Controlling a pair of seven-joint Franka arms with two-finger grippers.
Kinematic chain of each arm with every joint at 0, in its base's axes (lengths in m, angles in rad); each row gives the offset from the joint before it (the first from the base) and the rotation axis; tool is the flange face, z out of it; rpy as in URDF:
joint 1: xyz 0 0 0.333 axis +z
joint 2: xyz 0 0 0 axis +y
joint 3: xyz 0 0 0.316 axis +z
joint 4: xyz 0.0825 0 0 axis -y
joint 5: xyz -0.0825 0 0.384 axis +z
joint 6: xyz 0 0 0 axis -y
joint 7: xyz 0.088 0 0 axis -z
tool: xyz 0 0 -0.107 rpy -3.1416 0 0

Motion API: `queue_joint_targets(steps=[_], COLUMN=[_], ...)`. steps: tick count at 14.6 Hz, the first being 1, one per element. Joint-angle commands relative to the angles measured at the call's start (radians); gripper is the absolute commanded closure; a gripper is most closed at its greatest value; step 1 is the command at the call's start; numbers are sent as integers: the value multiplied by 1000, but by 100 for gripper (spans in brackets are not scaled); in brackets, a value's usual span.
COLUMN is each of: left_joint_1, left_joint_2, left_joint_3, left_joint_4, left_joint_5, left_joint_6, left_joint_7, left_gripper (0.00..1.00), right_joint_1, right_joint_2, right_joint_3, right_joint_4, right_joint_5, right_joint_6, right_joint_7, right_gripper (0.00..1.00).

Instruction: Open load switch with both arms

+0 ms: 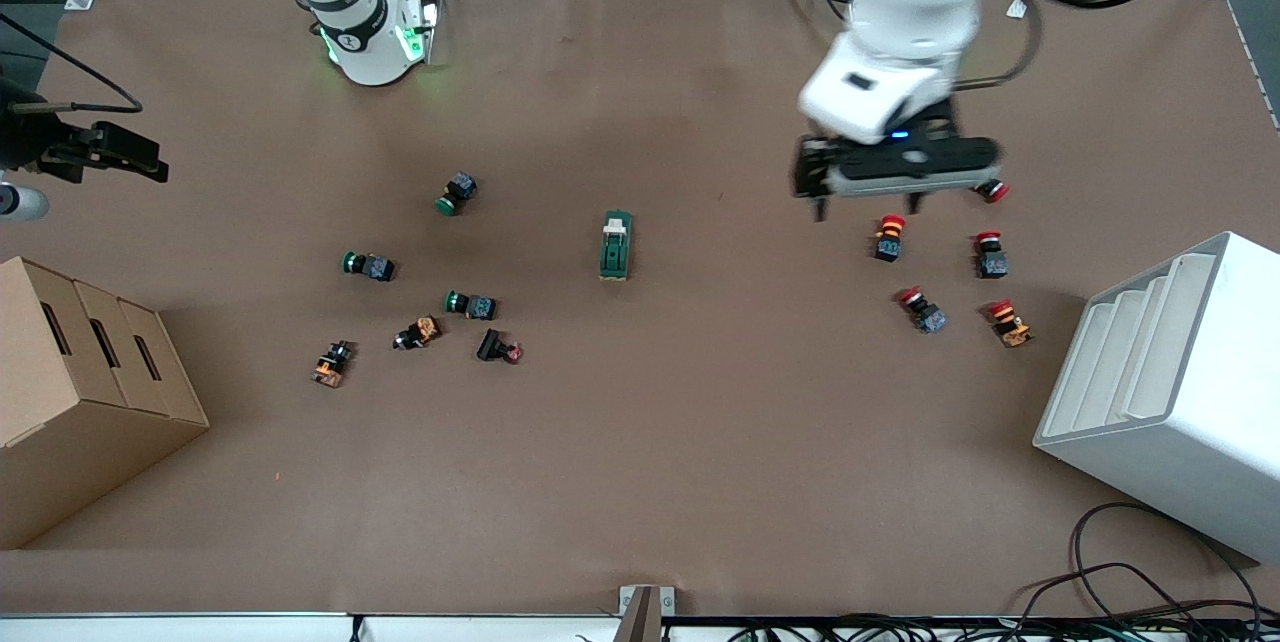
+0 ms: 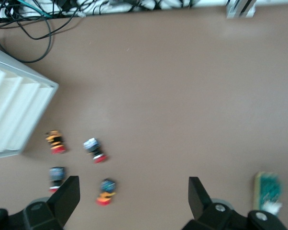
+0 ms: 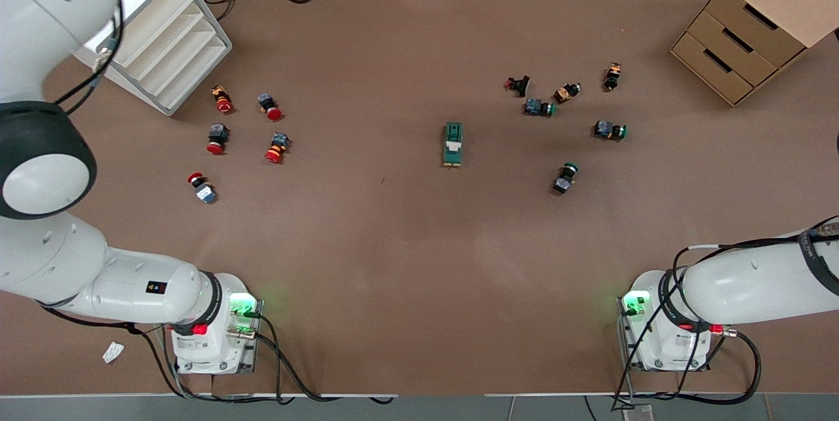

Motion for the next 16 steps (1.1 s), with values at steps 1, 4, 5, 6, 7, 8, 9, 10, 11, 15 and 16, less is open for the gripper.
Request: queue_joint_targets(steps=[1, 4, 5, 6, 7, 8, 9, 10, 11, 15, 16], left_joint_1=[50, 52, 50, 52, 52, 53, 58, 61, 61, 63, 64], left_joint_2=[-72, -116, -130, -139, -150, -159, -165, -171, -185, -219, -225], left_joint_3=[79, 196, 241, 268, 282, 287, 289, 302, 313, 318, 318], left_joint_4=[-25, -23, -26, -26, -29, -31, -38, -48, -67, -109, -114], left_joint_5=[-81, -161, -199, -213, -215, -215, -215, -215, -216, -253, -253], left_joint_6=[-65, -154, -165, -191, -205, -220, -225, -225, -223, -216, -214], left_joint_7=[263, 382, 405, 425, 442, 443, 443, 445, 445, 446, 446], left_gripper=[0, 0, 0, 0, 0, 0, 0, 0, 0, 0, 0], right_joint_1=[40, 23, 21, 21, 14, -3, -18, -29, -31, 6, 30], right_joint_2=[-36, -65, -84, -82, -84, -81, -81, -79, -79, -81, -81], right_joint_3=[-29, -37, -32, -23, -6, -4, -4, -10, -12, -18, -32], right_joint_4=[-8, 7, 7, 4, 0, -2, -1, -4, -5, -8, -8], right_joint_5=[-25, -11, -10, -16, -21, -22, -22, -22, -22, -25, -39], right_joint_6=[-9, -51, -45, -46, -49, -45, -42, -34, -31, -16, -14], right_joint_7=[-10, -2, -4, -9, -10, -12, -13, -16, -16, -18, -18], right_gripper=[0, 0, 0, 0, 0, 0, 0, 0, 0, 0, 0])
